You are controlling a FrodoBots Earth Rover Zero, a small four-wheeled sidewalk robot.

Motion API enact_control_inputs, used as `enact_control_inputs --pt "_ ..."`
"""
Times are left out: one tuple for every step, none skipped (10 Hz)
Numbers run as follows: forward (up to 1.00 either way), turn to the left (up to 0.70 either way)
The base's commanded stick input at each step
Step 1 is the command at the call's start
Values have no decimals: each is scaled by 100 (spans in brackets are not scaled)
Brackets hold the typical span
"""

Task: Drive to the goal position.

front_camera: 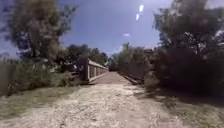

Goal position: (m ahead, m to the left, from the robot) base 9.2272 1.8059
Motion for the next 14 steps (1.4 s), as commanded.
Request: enact_control_inputs --pt "70 0" --pt "70 0" --pt "70 0" --pt "70 -1" --pt "70 -13" --pt "70 -27" --pt "70 -35" --pt "70 -3" --pt "70 0" --pt "70 0" --pt "70 0" --pt "70 0" --pt "70 0" --pt "70 0"
